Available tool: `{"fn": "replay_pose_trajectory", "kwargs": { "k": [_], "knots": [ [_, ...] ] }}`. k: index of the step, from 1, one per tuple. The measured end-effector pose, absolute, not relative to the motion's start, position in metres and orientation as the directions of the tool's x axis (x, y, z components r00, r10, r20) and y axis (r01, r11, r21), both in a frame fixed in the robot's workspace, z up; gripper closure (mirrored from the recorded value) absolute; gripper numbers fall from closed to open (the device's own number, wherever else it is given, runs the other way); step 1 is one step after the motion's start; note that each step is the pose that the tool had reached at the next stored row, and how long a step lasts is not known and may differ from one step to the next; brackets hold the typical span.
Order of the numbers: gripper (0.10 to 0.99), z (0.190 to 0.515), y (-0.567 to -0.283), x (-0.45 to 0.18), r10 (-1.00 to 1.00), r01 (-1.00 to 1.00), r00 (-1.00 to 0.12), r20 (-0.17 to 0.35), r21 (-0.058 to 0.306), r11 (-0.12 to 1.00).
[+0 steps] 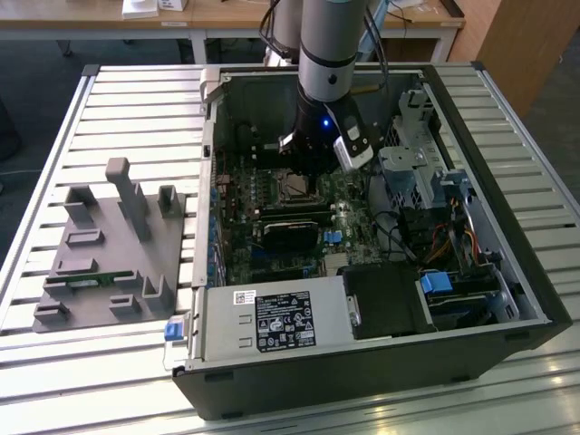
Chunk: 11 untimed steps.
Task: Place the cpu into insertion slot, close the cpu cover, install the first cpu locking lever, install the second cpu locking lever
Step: 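Install the second cpu locking lever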
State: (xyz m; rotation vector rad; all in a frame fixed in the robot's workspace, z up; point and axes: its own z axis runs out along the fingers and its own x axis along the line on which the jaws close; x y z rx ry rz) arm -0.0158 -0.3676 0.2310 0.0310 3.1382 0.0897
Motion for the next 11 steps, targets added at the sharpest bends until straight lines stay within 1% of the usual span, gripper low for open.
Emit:
{"fn": "replay_pose_trajectory", "kwargs": {
  "k": [11],
  "knots": [
    [0.980, 0.231, -0.370, -0.041, 0.020, 0.020, -1.000, -0.001, 0.057, 0.998]
  ]
}}
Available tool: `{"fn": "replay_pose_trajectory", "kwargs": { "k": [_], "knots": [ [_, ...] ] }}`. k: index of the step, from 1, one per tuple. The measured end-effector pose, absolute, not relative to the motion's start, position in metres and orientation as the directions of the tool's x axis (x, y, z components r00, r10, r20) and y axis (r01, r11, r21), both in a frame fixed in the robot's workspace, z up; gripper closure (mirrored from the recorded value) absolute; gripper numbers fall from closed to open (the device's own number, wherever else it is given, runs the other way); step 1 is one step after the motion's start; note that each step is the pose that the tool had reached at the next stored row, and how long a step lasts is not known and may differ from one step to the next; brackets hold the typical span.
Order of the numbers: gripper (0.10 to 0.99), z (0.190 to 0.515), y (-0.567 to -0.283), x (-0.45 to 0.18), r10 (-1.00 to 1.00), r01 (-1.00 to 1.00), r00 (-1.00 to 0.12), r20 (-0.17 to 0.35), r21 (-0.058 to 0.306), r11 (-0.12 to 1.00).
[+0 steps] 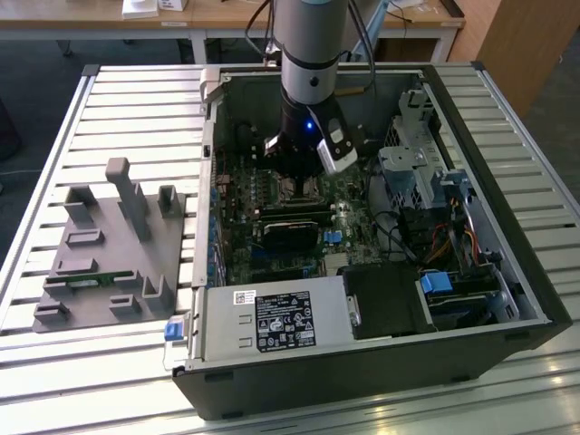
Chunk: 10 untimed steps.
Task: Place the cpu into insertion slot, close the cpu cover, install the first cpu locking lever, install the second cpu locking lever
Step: 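Install the second cpu locking lever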
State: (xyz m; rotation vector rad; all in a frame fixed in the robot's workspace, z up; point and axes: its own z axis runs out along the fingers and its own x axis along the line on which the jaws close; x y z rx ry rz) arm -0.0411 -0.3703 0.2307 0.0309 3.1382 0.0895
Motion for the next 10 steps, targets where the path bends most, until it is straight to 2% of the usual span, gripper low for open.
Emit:
{"fn": "replay_pose_trajectory", "kwargs": {
  "k": [7, 10],
  "knots": [
    [0.980, 0.2220, -0.3709, -0.0455, 0.020, 0.020, -1.000, 0.000, 0.059, 0.998],
    [0.980, 0.2218, -0.3739, -0.0466, 0.020, 0.020, -1.000, 0.000, 0.086, 0.996]
  ]
}}
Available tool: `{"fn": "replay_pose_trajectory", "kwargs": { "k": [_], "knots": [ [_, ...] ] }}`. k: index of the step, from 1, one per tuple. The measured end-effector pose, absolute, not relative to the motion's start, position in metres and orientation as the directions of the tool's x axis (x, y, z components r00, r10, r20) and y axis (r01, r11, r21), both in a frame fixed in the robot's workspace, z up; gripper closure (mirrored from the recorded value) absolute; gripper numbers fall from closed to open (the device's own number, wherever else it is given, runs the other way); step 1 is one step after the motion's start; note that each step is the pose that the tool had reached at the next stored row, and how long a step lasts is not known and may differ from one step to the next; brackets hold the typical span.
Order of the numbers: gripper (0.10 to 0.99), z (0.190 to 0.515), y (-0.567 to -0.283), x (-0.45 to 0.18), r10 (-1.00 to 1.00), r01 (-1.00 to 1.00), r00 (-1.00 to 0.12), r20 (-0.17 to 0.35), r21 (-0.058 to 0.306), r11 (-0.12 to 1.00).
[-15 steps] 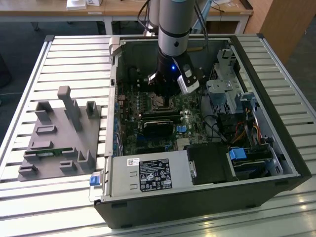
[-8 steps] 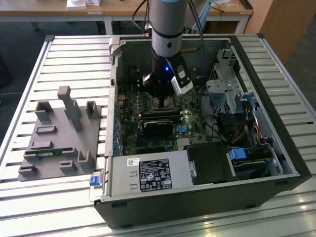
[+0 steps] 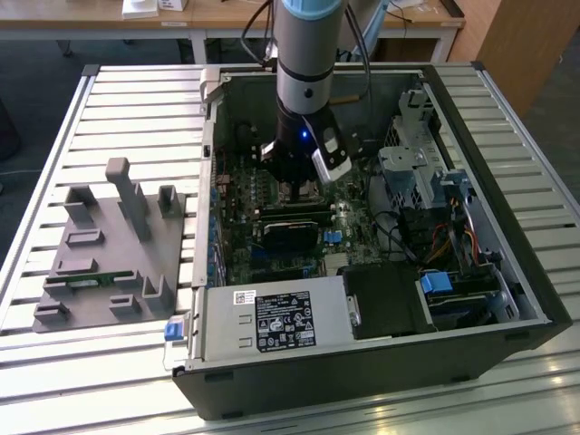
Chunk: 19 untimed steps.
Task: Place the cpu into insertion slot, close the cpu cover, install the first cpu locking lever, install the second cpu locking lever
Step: 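Install the second cpu locking lever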
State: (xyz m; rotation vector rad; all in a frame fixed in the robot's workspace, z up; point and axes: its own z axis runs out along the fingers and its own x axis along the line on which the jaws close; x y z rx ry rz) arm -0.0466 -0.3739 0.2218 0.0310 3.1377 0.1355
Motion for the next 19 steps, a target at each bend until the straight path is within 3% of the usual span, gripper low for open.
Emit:
{"fn": "replay_pose_trajectory", "kwargs": {
  "k": [15, 19],
  "knots": [
    [0.980, 0.209, -0.381, -0.055, 0.020, 0.020, -1.000, 0.001, 0.109, 0.994],
    [0.980, 0.209, -0.383, -0.055, 0.020, 0.020, -1.000, 0.002, 0.140, 0.990]
  ]
}}
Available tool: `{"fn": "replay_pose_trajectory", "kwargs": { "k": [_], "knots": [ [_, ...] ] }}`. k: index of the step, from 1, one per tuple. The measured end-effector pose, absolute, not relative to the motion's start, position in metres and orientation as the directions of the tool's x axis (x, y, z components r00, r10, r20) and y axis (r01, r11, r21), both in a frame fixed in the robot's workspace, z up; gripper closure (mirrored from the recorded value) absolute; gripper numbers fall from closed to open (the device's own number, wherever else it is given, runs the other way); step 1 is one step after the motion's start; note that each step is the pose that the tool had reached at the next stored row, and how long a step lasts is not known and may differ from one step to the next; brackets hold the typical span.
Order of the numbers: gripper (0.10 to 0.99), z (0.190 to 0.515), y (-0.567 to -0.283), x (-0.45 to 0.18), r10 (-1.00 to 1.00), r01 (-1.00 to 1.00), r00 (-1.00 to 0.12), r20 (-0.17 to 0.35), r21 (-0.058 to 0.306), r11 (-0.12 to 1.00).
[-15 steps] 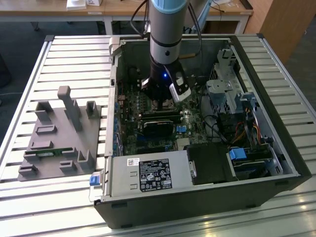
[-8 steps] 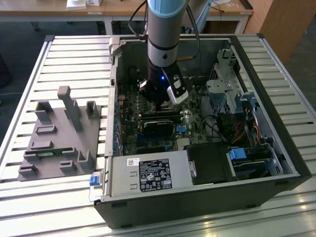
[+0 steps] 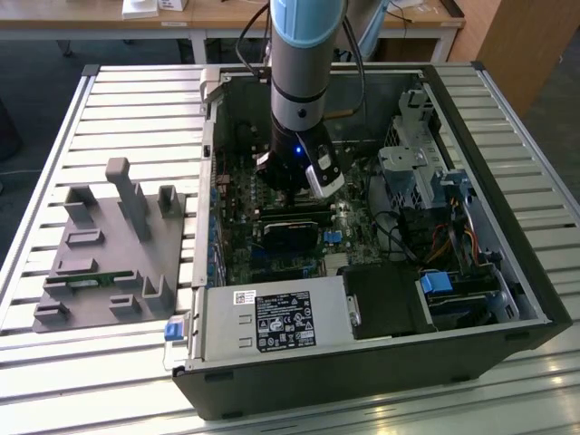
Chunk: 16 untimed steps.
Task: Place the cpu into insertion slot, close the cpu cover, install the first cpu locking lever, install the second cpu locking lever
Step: 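Install the second cpu locking lever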
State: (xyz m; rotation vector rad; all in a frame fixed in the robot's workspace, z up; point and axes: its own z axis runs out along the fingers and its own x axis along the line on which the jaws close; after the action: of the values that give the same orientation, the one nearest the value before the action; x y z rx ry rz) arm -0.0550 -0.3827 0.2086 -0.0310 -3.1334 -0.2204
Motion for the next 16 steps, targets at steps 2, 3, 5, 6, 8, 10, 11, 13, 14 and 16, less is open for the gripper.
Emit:
{"fn": "replay_pose_trajectory", "kwargs": {
  "k": [2, 3, 5, 6, 8, 10, 11, 13, 14, 16],
  "knots": [
    [0.980, 0.208, -0.385, -0.055, 0.020, 0.020, -1.000, 0.002, 0.150, 0.988],
    [0.980, 0.208, -0.387, -0.055, 0.020, 0.020, -1.000, 0.002, 0.156, 0.988],
    [0.980, 0.208, -0.389, -0.056, 0.020, 0.020, -1.000, 0.002, 0.168, 0.986],
    [0.980, 0.208, -0.390, -0.057, 0.020, 0.020, -1.000, 0.002, 0.176, 0.984],
    [0.980, 0.209, -0.393, -0.058, 0.020, 0.020, -1.000, 0.003, 0.193, 0.981],
    [0.980, 0.208, -0.396, -0.058, 0.020, 0.020, -1.000, 0.003, 0.205, 0.978],
    [0.980, 0.208, -0.398, -0.058, 0.020, 0.020, -1.000, 0.003, 0.209, 0.978],
    [0.980, 0.208, -0.401, -0.059, 0.020, 0.020, -1.000, 0.003, 0.212, 0.977],
    [0.980, 0.208, -0.402, -0.060, 0.020, 0.020, -1.000, 0.003, 0.213, 0.977],
    [0.980, 0.207, -0.403, -0.062, 0.020, 0.020, -1.000, 0.003, 0.215, 0.976]
  ]
}}
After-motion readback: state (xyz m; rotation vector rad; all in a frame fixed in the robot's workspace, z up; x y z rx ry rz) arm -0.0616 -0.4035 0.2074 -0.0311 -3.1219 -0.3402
